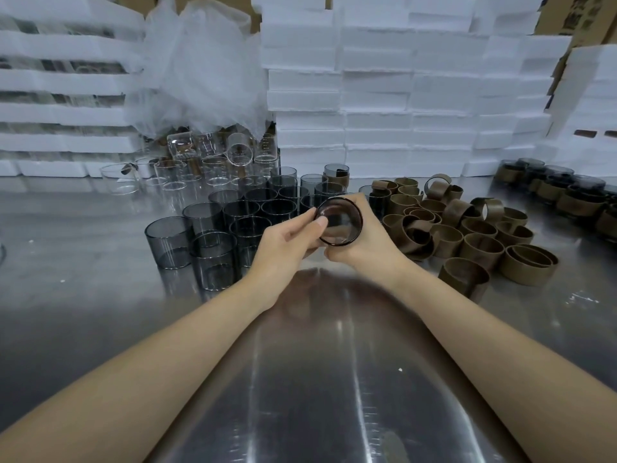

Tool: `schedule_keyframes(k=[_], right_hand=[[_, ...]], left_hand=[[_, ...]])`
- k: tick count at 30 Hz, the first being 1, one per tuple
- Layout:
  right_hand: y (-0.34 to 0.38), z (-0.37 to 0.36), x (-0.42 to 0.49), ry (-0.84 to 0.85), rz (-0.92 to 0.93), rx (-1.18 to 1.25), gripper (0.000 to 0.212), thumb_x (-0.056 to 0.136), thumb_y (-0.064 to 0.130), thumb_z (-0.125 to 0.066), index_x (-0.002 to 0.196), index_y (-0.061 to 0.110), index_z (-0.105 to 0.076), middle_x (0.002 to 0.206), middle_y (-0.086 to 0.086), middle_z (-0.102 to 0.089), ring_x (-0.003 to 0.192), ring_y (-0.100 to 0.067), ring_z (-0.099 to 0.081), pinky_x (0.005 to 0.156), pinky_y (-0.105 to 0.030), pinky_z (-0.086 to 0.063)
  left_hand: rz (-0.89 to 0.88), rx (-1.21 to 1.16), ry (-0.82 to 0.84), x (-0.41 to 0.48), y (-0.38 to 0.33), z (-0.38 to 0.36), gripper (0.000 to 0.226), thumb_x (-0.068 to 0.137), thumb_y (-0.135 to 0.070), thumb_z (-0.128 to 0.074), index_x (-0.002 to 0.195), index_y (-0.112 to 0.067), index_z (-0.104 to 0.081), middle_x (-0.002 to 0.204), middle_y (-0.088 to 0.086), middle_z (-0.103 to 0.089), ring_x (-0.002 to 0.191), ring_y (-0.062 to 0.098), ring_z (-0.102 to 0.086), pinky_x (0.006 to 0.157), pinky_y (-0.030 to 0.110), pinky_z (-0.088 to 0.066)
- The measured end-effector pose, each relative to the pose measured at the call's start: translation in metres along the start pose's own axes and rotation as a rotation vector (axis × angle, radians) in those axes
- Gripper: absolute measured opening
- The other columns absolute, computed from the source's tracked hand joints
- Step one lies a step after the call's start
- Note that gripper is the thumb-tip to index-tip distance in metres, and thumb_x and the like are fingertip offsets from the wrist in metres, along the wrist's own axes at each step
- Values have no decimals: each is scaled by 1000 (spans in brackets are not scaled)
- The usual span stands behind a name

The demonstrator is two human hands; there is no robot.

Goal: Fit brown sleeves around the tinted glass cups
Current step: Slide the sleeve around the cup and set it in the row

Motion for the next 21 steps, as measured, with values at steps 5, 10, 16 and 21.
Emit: schedule_keyframes(k=[5, 10, 16, 21], right_hand=[[7, 0, -2, -27, 50, 75, 66, 64, -20, -70, 118, 10, -46, 100, 16, -64, 94, 6, -63, 76, -13, -50], [-4, -14, -3, 90, -146, 360, 62, 62, 13, -88, 116, 9, -58, 111, -6, -70, 105, -16, -67, 93, -33, -52], [-8, -36, -13, 231, -439, 776, 80, 78, 73, -46, 124, 10, -63, 101, -12, -72, 92, -21, -68, 83, -29, -56], [-8, -61, -25, 291, -658, 926, 69, 70, 81, -53, 91, 19, -75, 74, -2, -64, 64, -11, -57, 62, -19, -36]], left_hand=[[-65, -19, 7, -2, -8, -6, 70, 82, -50, -51, 138, -7, -53, 123, 7, -68, 105, 14, -68, 91, 25, -54], [-131, 69, 6, -3, -15, -8, 58, 89, -54, -34, 131, -22, -58, 122, 7, -62, 112, 6, -58, 96, 21, -44], [-157, 235, -37, -6, -17, -11, 68, 71, -52, -68, 132, -44, -37, 127, -5, -31, 131, 11, -31, 111, 21, -33], [-200, 64, 84, -10, -16, -19, 96, 77, -31, -76, 151, -40, -16, 147, -10, -34, 135, 0, -40, 100, 15, -41]])
Point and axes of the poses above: each hand's wrist, its own x-axis towards the middle knuckle, its own z-axis out of the back of the hand, y = z × x, the point moved 9 cm from there along x, towards the middle knuckle
